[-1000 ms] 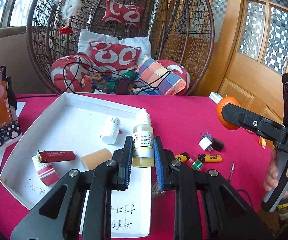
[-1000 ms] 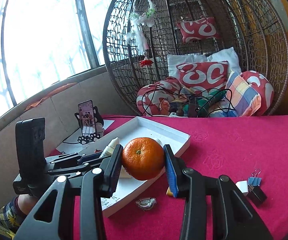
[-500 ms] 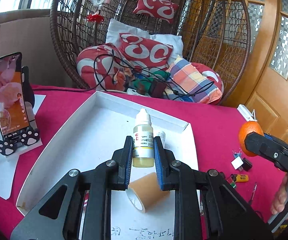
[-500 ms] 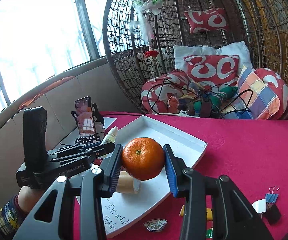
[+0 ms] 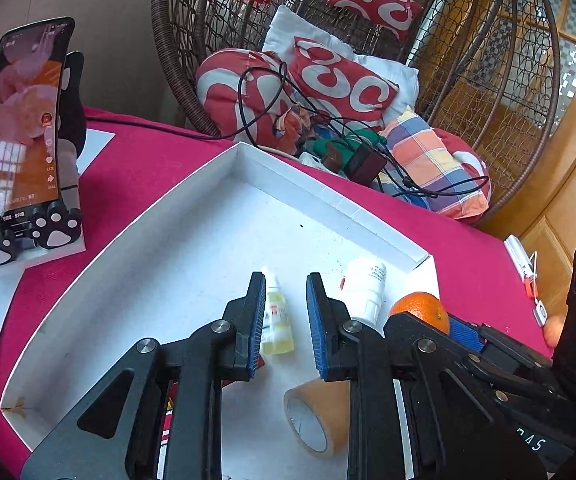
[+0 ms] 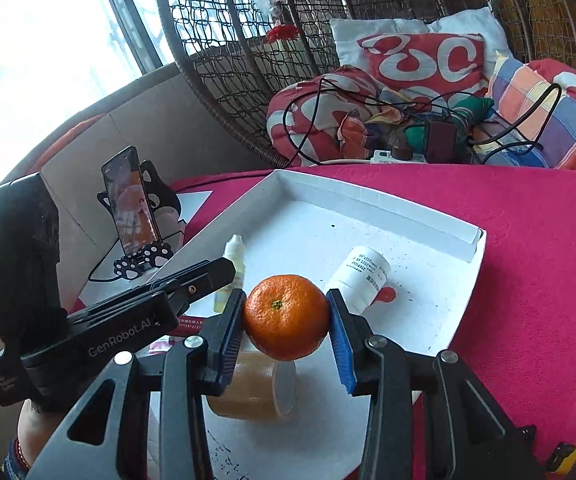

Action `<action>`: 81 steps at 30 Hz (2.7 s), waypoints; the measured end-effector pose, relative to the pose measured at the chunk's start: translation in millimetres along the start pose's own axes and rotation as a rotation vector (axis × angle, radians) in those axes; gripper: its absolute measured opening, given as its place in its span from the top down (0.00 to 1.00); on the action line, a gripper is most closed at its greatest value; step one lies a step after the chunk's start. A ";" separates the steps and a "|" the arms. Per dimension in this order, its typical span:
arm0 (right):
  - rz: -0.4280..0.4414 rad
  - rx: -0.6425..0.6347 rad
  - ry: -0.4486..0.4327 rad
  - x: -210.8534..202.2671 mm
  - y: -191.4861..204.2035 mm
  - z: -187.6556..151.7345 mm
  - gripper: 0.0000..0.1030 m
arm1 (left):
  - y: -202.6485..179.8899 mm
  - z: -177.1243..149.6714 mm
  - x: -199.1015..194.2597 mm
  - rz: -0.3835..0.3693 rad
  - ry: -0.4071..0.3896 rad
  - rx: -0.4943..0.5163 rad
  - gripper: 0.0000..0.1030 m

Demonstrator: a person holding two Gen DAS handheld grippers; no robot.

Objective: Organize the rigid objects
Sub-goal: 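Lower into the tray and open both tools, releasing dropper bottle and orange, then move both open tools back from the tray toward the items on the table, then grasp the red tin with the left tool while the right tool grasps the black charger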

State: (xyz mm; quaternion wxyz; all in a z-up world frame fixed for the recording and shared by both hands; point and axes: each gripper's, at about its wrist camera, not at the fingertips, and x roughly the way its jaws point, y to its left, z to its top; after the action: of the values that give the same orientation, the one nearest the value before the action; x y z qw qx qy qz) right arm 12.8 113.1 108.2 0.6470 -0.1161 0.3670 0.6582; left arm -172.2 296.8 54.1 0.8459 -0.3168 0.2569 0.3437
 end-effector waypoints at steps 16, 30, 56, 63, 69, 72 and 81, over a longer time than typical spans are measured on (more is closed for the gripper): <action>-0.050 -0.029 -0.096 -22.5 7.0 -15.7 0.15 | 12.9 -9.2 -44.2 0.081 -0.141 -0.094 0.00; -0.040 0.002 -0.533 -183.3 -3.9 -16.4 0.00 | -48.7 -20.8 -105.1 -0.036 -0.294 0.048 0.00; -0.194 0.253 -0.962 -350.8 -103.9 -77.7 0.00 | -131.0 -64.0 -54.5 -0.259 0.025 0.343 0.00; -0.182 0.340 -0.918 -352.0 -134.7 -92.1 0.00 | -205.8 -121.6 8.5 -0.291 0.227 0.632 0.01; -0.199 0.349 -0.856 -355.3 -161.6 -106.9 0.00 | -239.0 -142.9 40.6 -0.267 0.262 0.810 0.24; -0.211 0.382 -0.776 -346.8 -178.9 -118.0 0.00 | -248.2 -146.8 45.1 -0.265 0.251 0.860 0.39; -0.278 0.263 -0.346 -258.4 -203.3 -101.0 0.00 | -232.2 -143.9 31.3 -0.298 0.261 0.771 0.53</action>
State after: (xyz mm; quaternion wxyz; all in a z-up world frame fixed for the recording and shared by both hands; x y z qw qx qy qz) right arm 205.8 -170.6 131.6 0.7939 0.0340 0.3138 0.5198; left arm -10.7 76.7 21.1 0.9031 -0.0522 0.4228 0.0538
